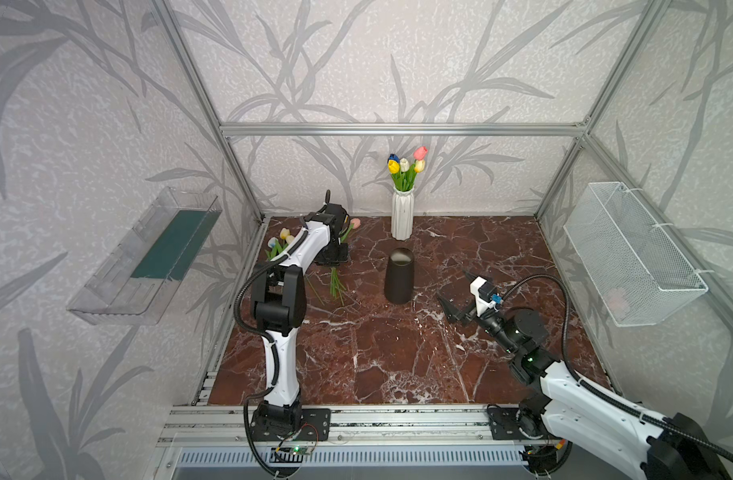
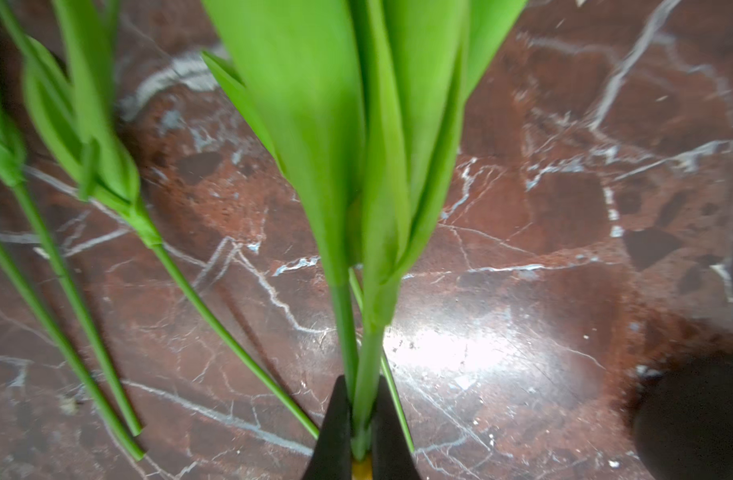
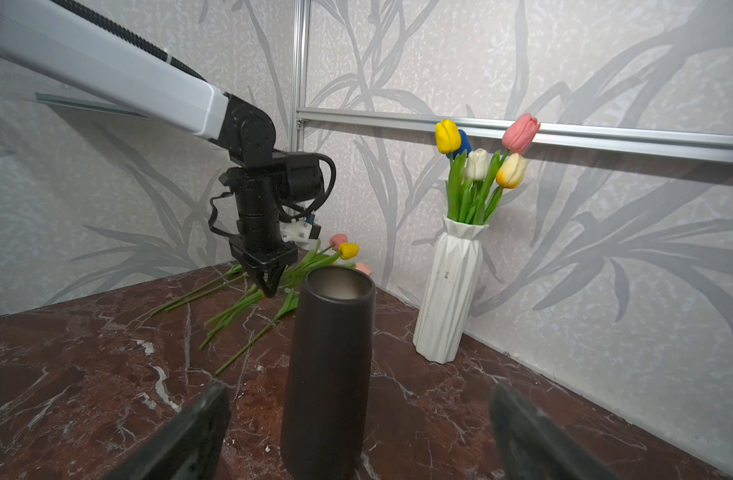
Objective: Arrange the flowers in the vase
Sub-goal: 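Lift the tulip bunch with the left gripper while the right gripper approaches, then hold the bunch with both grippers and lower its stems over the dark cup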
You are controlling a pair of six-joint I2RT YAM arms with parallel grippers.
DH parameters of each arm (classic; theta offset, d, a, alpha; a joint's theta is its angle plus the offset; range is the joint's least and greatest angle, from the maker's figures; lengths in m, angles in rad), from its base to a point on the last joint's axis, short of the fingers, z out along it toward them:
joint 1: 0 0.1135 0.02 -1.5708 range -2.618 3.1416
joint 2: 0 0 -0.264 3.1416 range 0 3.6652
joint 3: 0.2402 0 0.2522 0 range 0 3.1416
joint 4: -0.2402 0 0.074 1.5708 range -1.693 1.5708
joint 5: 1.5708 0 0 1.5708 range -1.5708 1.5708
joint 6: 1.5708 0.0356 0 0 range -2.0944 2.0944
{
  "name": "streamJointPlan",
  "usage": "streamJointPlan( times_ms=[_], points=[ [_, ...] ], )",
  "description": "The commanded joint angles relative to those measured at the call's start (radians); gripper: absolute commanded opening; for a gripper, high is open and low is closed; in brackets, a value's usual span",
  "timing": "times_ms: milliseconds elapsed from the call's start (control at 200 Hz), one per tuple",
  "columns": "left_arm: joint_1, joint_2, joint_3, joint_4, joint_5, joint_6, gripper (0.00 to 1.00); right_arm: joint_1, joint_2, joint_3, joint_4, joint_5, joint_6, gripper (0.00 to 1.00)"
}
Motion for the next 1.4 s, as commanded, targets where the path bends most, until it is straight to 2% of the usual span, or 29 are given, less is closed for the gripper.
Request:
streamJointPlan(
  times_ms=[0, 225, 350, 435, 535, 635, 735, 1005, 1175, 1394],
  points=[
    [-0.011, -0.069, 0.014, -0.041, -0.033, -0.001, 0.00, 0.011, 0.010, -0.023, 0.104, 0.024, 0.014, 0.97],
    [-0.018, -0.243, -0.090, 0.104, 0.026, -0.009, 0.00, 0.019, 0.019, -0.032, 0.087, 0.040, -0.007, 0.97],
    [-0.020, -0.367, -0.202, 0.261, 0.056, -0.008, 0.00, 0.018, 0.031, -0.016, 0.080, 0.030, -0.007, 0.97],
    [-0.020, -0.456, -0.294, 0.381, 0.110, 0.015, 0.00, 0.018, 0.053, 0.022, 0.045, -0.018, 0.000, 0.97],
    [-0.020, -0.593, -0.457, 0.615, 0.169, 0.031, 0.00, 0.019, 0.090, 0.121, -0.059, -0.080, 0.045, 0.97],
    [-0.020, -0.744, -0.628, 0.876, 0.266, 0.031, 0.00, 0.021, 0.150, 0.260, -0.188, -0.163, 0.111, 0.97],
    [-0.021, -0.859, -0.736, 1.077, 0.400, 0.029, 0.00, 0.022, 0.219, 0.412, -0.281, -0.210, 0.215, 0.95],
    [-0.034, -1.023, -0.928, 1.518, 0.768, 0.005, 0.00, 0.025, 0.391, 0.721, -0.376, -0.389, 0.385, 0.92],
    [-0.065, -1.023, -0.950, 1.589, 0.881, -0.003, 0.00, 0.026, 0.463, 0.826, -0.318, -0.573, 0.450, 0.92],
    [-0.126, -1.015, -0.927, 1.510, 0.904, 0.063, 0.00, 0.030, 0.536, 0.925, -0.231, -0.729, 0.480, 0.97]
  ],
)
